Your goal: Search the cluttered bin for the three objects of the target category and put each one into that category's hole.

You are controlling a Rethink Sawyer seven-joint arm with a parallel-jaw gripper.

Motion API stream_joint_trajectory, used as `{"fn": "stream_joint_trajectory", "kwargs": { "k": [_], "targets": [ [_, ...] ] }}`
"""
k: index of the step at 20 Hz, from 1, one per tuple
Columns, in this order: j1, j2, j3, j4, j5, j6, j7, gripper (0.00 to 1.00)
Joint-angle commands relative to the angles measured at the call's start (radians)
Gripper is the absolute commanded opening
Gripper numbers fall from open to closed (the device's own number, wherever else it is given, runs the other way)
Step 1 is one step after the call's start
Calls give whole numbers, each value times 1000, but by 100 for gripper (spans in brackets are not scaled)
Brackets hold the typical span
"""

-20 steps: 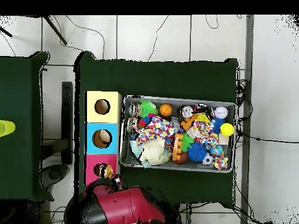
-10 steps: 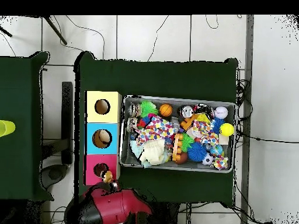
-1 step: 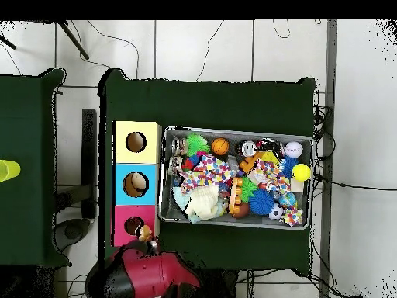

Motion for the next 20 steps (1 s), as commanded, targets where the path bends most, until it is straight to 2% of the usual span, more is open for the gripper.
{"fn": "stream_joint_trajectory", "kwargs": {
  "k": [1, 9, 16, 20],
  "targets": [
    [34, 77, -21, -120, 102, 12, 261, 0],
    [103, 68, -55, -156, 177, 68, 259, 0],
    [133, 119, -57, -197, 232, 53, 252, 0],
    [134, 128, -47, -193, 245, 50, 233, 0]
  ]
}}
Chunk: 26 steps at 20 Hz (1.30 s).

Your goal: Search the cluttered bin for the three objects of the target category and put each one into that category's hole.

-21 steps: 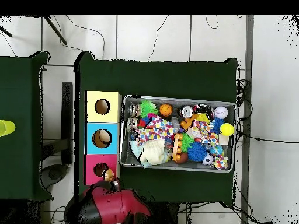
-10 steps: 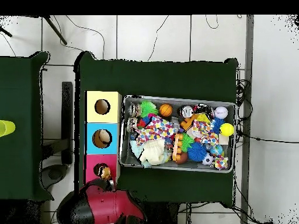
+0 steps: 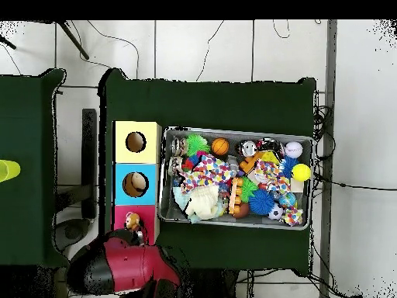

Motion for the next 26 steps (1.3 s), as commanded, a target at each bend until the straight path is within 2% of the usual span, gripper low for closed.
{"fn": "stream_joint_trajectory", "kwargs": {
  "k": [1, 7, 12, 22, 24, 26],
  "targets": [
    [-7, 77, 29, -95, 69, 40, 224, 0],
    [-46, 154, 53, -72, 31, -58, 181, 0],
    [-65, 162, 46, -62, 12, -82, 169, 0],
    [-100, 276, 47, -102, -25, -200, 149, 0],
    [-100, 263, 28, -101, -32, -185, 135, 0],
    [-131, 220, 35, -74, -44, -156, 113, 0]
  ]
}}
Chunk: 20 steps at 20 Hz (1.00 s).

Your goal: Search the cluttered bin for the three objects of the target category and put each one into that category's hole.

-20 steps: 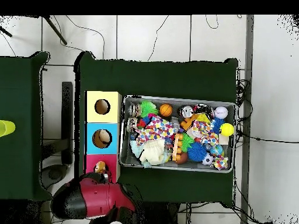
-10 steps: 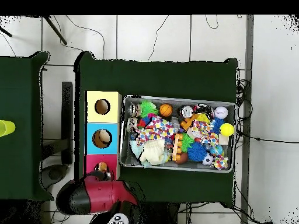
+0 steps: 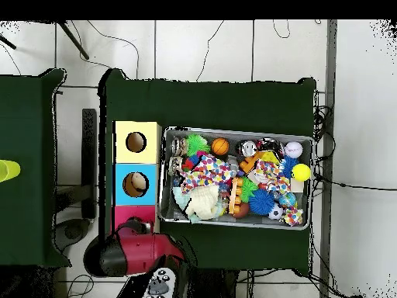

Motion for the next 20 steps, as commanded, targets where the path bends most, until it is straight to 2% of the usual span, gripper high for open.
{"fn": "stream_joint_trajectory", "kwargs": {
  "k": [1, 6, 8, 12, 14, 17, 20],
  "targets": [
    [-109, 8, 20, -20, -59, 5, 96, 0],
    [-194, -173, 62, 32, -74, 181, 30, 0],
    [-209, -209, 67, 38, -83, 219, 26, 0],
    [-195, -241, 33, 18, -96, 287, 43, 0],
    [-205, -272, 40, 27, -100, 319, 38, 0],
    [-199, -285, 31, 32, -112, 312, 48, 0],
    [-182, -254, 11, 21, -126, 278, 74, 0]
  ]
}}
